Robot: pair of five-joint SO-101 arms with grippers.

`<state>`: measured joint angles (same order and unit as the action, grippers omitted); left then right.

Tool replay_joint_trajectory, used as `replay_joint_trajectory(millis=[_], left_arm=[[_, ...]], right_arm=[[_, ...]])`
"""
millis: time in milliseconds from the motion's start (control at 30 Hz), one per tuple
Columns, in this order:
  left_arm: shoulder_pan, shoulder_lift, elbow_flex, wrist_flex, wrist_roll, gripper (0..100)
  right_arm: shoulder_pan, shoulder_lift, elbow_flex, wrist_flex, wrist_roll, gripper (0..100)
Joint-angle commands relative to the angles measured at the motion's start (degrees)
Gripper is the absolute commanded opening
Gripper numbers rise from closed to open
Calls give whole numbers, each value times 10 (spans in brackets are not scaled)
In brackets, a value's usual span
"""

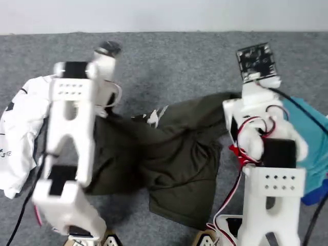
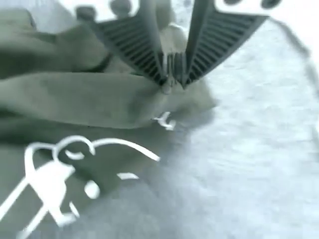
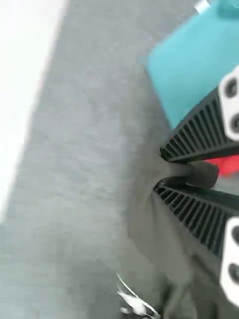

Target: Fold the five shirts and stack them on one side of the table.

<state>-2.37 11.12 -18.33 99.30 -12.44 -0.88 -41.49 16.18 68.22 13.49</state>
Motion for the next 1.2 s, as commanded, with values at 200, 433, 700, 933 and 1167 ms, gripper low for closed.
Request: replay_joint_trajectory(millis=[200, 433, 700, 933, 1167], left_arm=[[-97, -336, -27, 11, 5, 12], [-97, -483, -47, -9, 6, 13], [-95, -638, -157, -70, 53, 13], [-96, -626, -158, -50, 54, 13], [-98, -507, 23, -82, 54, 13]], right_arm=[[16, 48, -303, 52, -50, 10], [17, 41, -515, 146, -47, 10], [19, -18, -664, 196, -48, 10], [19, -20, -675, 216, -49, 10], [14, 80, -495, 168, -50, 10]])
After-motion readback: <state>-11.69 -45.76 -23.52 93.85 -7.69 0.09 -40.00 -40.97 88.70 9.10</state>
